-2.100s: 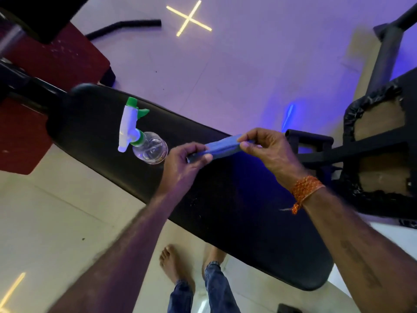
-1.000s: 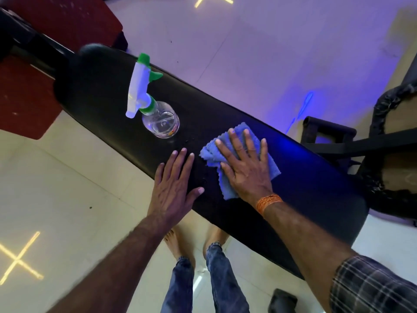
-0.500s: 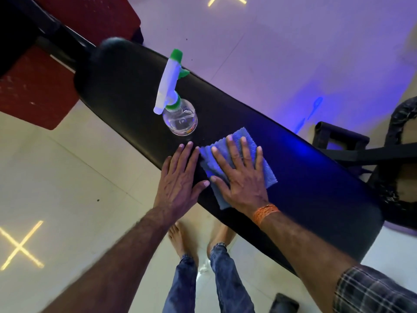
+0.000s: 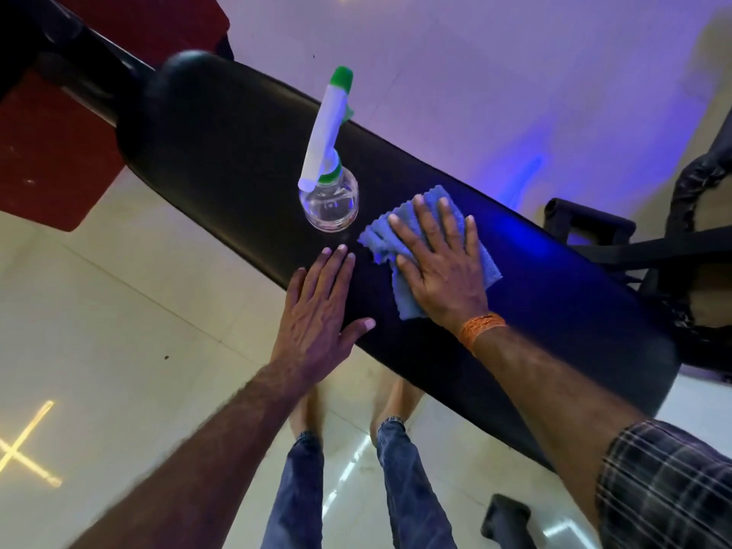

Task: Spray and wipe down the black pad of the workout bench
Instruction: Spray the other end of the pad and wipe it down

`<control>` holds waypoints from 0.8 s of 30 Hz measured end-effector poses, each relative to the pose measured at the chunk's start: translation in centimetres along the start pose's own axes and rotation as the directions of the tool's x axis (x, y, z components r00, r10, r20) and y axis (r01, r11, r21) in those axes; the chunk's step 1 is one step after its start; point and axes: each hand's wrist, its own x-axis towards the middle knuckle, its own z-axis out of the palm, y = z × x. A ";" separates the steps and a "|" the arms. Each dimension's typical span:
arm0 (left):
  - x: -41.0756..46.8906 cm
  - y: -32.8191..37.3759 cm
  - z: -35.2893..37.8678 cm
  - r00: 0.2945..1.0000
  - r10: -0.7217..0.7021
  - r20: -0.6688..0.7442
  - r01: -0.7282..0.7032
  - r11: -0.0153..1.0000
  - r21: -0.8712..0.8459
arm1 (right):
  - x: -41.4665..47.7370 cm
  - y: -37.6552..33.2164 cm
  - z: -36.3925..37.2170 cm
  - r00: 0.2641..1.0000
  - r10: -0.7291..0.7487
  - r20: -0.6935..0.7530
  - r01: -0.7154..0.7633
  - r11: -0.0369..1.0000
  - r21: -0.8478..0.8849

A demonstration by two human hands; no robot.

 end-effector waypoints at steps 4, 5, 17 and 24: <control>0.4 -1.7 -0.6 0.999 0.040 0.008 -0.040 0.999 -0.002 | -1.1 -4.4 0.5 0.999 0.046 0.006 -0.046 0.999 0.017; 0.4 -2.0 -0.7 0.998 0.055 0.009 -0.055 0.998 -0.001 | -2.5 -4.5 0.8 0.998 -0.063 0.022 0.063 0.998 -0.006; 0.6 -3.5 -0.5 0.983 0.179 -0.050 -0.176 0.983 0.054 | -8.0 -4.9 1.2 0.995 0.100 0.023 -0.100 0.995 -0.007; 0.2 -2.9 0.5 0.983 0.163 -0.083 -0.161 0.986 0.032 | -9.8 -9.5 2.0 0.939 0.343 -0.023 -0.343 0.939 0.021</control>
